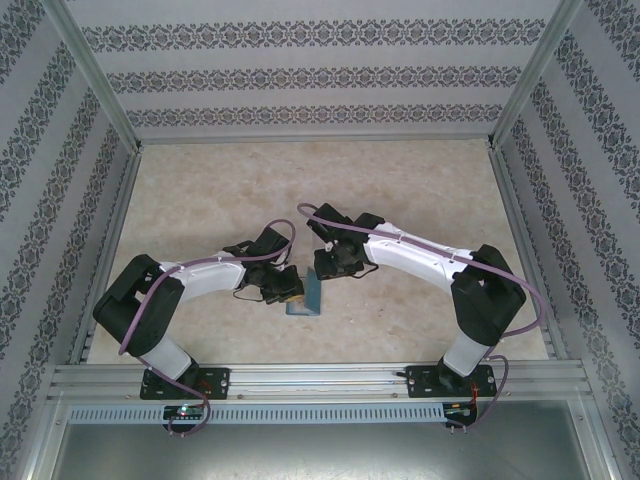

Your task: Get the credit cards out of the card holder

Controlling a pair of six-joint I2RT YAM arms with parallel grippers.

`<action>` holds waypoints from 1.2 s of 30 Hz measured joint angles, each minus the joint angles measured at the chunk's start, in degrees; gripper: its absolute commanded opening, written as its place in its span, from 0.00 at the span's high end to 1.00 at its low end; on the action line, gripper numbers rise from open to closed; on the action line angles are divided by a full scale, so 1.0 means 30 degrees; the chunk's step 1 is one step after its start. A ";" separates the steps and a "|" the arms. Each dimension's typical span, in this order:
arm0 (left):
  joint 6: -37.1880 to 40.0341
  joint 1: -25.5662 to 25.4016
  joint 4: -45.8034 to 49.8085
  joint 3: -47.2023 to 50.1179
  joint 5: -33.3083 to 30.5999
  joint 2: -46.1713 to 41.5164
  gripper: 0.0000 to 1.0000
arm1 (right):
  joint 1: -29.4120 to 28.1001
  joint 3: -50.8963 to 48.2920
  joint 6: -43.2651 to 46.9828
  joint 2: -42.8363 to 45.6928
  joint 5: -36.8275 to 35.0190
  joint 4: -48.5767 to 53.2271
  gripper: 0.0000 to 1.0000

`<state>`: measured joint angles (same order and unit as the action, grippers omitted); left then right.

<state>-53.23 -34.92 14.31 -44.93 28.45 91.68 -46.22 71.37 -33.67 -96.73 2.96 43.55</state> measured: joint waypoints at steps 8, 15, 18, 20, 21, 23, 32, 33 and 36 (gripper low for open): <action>0.0080 0.0000 0.0299 -0.0335 -0.0073 -0.0007 0.83 | 0.0000 -0.0466 -0.0729 0.0641 0.0466 0.0029 0.53; 0.0466 -0.0160 0.1719 -0.1792 -0.0335 -0.0291 0.81 | 0.0270 -0.0860 -0.1450 0.1239 0.1049 -0.0576 0.50; 0.0743 -0.0386 0.2069 -0.2535 -0.0328 -0.0306 0.81 | 0.0678 -0.1428 -0.1778 0.1698 0.1406 -0.0903 0.48; 0.0882 -0.0641 0.2113 -0.3009 -0.0226 -0.0240 0.81 | 0.0998 -0.1887 -0.2062 0.2033 0.1770 -0.1188 0.47; 0.0903 -0.0787 0.2098 -0.3242 -0.0095 -0.0080 0.81 | 0.1166 -0.2229 -0.2273 0.2280 0.2018 -0.1450 0.46; 0.0940 -0.1086 0.2033 -0.3592 0.0124 0.0423 0.81 | 0.1443 -0.2907 -0.2659 0.2739 0.2514 -0.1953 0.46; 0.0933 -0.1851 0.1785 -0.3854 0.0889 0.2688 0.82 | 0.2346 -0.5654 -0.3978 0.3891 0.4291 -0.4007 0.47; 0.0933 -0.1843 0.1770 -0.3854 0.0933 0.2776 0.81 | 0.2382 -0.5894 -0.4124 0.3949 0.4459 -0.4248 0.47; 0.0911 -0.1843 0.1501 -0.3861 0.1115 0.3082 0.77 | 0.2623 -0.6441 -0.4452 0.3949 0.5056 -0.4983 0.47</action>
<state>-50.50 -40.45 18.81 -56.51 31.79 100.92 -38.35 52.05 -47.03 -84.88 18.13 28.60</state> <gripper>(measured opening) 0.205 0.527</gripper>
